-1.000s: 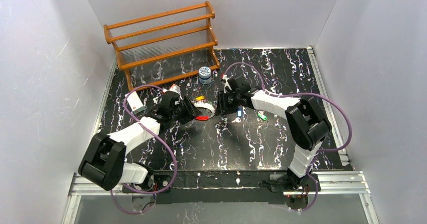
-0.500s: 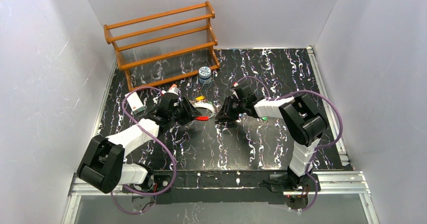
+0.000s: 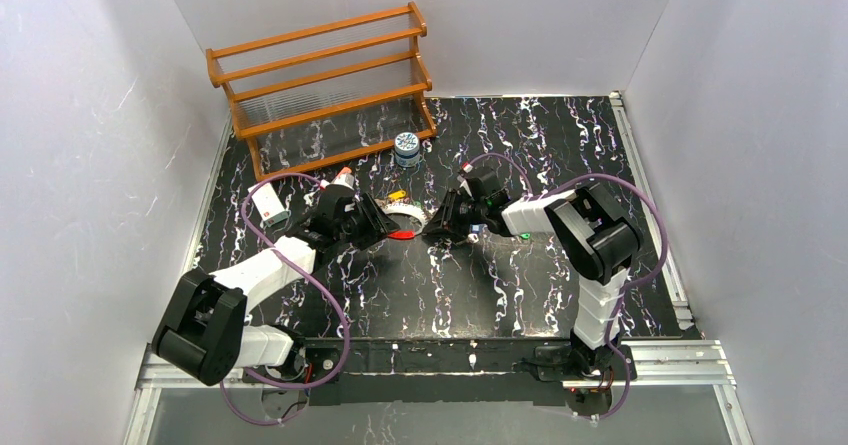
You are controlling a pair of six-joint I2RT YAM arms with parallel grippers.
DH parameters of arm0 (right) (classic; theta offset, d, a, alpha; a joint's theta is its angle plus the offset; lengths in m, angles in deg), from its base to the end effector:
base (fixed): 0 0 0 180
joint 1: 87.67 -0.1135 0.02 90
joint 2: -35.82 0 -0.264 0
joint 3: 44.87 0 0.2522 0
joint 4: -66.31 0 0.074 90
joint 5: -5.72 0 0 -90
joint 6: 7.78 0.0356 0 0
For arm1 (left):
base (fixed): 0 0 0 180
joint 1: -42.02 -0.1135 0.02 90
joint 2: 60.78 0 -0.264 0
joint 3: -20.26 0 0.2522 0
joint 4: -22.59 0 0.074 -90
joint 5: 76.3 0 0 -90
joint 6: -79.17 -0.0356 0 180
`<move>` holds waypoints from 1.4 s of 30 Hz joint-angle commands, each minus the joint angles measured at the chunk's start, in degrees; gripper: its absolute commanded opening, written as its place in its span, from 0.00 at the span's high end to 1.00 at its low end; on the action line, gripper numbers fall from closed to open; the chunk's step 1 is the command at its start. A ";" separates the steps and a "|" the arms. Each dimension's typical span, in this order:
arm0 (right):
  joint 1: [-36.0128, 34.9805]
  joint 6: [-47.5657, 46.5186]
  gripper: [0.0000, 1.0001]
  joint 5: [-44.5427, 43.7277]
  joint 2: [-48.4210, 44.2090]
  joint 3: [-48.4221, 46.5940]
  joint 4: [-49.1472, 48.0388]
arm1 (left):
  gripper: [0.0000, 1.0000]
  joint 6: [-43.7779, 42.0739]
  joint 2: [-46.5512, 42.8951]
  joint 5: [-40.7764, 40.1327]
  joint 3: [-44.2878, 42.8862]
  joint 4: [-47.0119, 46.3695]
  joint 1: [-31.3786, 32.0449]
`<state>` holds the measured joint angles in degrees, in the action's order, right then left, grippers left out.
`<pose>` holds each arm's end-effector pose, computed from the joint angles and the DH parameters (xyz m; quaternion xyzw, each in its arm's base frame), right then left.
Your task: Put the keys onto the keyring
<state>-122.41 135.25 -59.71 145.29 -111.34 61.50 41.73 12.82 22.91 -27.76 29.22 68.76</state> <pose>0.3006 0.2265 0.1246 0.0479 0.8825 0.4339 0.1750 0.2344 -0.1245 0.1997 -0.1572 0.8593 -0.3615 0.3260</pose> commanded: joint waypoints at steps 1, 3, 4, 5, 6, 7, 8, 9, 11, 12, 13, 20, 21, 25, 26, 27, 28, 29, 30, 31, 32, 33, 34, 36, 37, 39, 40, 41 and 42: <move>0.38 0.10 0.73 -0.31 0.47 -0.46 -1.73 | 0.56 -0.35 -1.47 -0.96 -0.42 1.16 -0.29; 0.42 -0.20 0.74 -1.03 0.64 -0.38 -1.69 | 0.56 -0.35 -1.37 -1.02 -0.50 1.16 -0.29; 0.38 -0.44 0.75 -1.39 0.77 -0.38 -1.70 | 0.56 -0.35 -1.36 -1.04 -0.51 1.09 -0.29; 0.45 -0.53 0.75 -1.43 0.91 -0.41 -2.04 | 0.56 -0.35 -1.36 -1.09 -0.54 1.07 -0.29; 0.43 -0.76 0.76 -1.39 1.11 -0.46 -2.66 | 0.56 -0.35 -1.38 -1.05 -0.59 1.07 -0.29; 0.49 -0.96 0.76 -1.11 1.22 -0.46 -3.42 | 0.56 -0.35 -1.36 -1.15 -0.62 1.07 -0.29; 0.52 -1.18 0.77 -0.71 1.37 -0.51 -4.26 | 0.56 -0.35 -1.36 -1.20 -0.63 1.07 -0.29; 0.47 -1.44 0.77 -0.60 1.44 -0.61 -4.37 | 0.56 -0.37 -1.36 -1.14 -0.62 1.07 -0.29; 0.49 -2.08 0.80 -0.69 1.53 -0.93 -4.43 | 0.56 -0.48 -1.44 -1.27 -0.61 1.13 -0.29; 0.49 -2.70 0.81 -0.72 1.54 -1.13 -4.29 | 0.56 -0.53 -1.52 -1.27 -0.63 1.16 -0.29; 0.54 -3.33 0.83 -0.86 1.43 -1.42 -3.86 | 0.56 -0.61 -1.53 -1.31 -0.63 1.12 -0.29; 0.55 -9.59 0.99 -0.97 -0.47 -2.68 -1.69 | 0.56 -1.21 -2.10 -1.53 -0.75 0.81 -0.29; 0.55 -10.89 0.99 -0.76 -1.08 -2.99 -1.10 | 0.56 -1.32 -2.19 -1.55 -0.84 0.81 -0.29; 0.56 -17.32 0.99 0.70 -3.67 -3.74 0.94 | 0.56 -2.48 -2.69 -1.85 -1.44 1.26 -0.29; 0.55 -19.59 0.99 1.16 -4.55 -3.80 1.51 | 0.56 -2.75 -2.94 -2.04 -1.62 1.45 -0.29; 0.59 -21.25 0.99 1.73 -5.26 -3.87 2.14 | 0.56 -3.13 -3.13 -2.31 -1.82 1.57 -0.29; 0.62 -23.01 0.99 2.20 -6.10 -4.07 2.92 | 0.57 -3.42 -3.38 -2.47 -1.98 1.67 -0.29; 0.56 -24.64 0.99 2.64 -6.92 -4.12 3.68 | 0.58 -3.75 -3.60 -2.62 -2.15 1.69 -0.29; 0.55 -26.27 0.99 3.13 -7.82 -4.15 4.45 | 0.59 -4.14 -3.77 -2.72 -2.28 1.64 -0.29; 0.55 -27.72 0.99 3.26 -8.75 -4.07 5.05 | 0.59 -4.33 -3.93 -2.78 -2.44 1.60 -0.29; 0.55 -28.85 0.99 3.32 -9.66 -3.88 5.33 | 0.61 -4.81 -4.03 -2.65 -2.62 1.48 -0.29; 0.60 -29.94 0.99 3.38 -10.70 -3.61 5.56 | 0.63 -5.07 -4.14 -2.54 -2.71 1.35 -0.29; 0.58 -30.84 0.99 3.31 -11.71 -3.26 5.64 | 0.64 -5.32 -4.23 -2.39 -2.77 1.14 -0.29; 0.56 -32.07 0.99 3.52 -13.62 -2.60 5.21 | 0.68 -5.79 -4.41 -2.15 -2.98 0.86 -0.29; 0.55 -32.45 0.99 3.69 -14.39 -2.27 4.69 | 0.69 -5.98 -4.54 -2.10 -3.03 0.70 -0.29; 0.56 -32.64 0.99 4.57 -15.96 -1.37 3.14 | 0.70 -6.55 -4.89 -1.78 -3.18 0.21 -0.29; 0.58 -32.64 0.99 5.15 -16.63 -1.15 2.22 | 0.70 -6.97 -5.07 -1.48 -3.24 -0.31 -0.29; 0.60 -32.57 0.99 5.87 -17.17 -0.97 1.40 | 0.70 -7.39 -5.32 -1.16 -3.45 -0.59 -0.29; 0.56 -32.45 0.99 6.40 -17.63 -1.01 1.02 | 0.70 -7.93 -5.69 -0.82 -3.71 -0.82 -0.29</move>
<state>-122.13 105.18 -56.41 130.95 -112.83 66.25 36.57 9.61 21.23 -28.97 29.46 68.76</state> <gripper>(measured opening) 0.031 0.304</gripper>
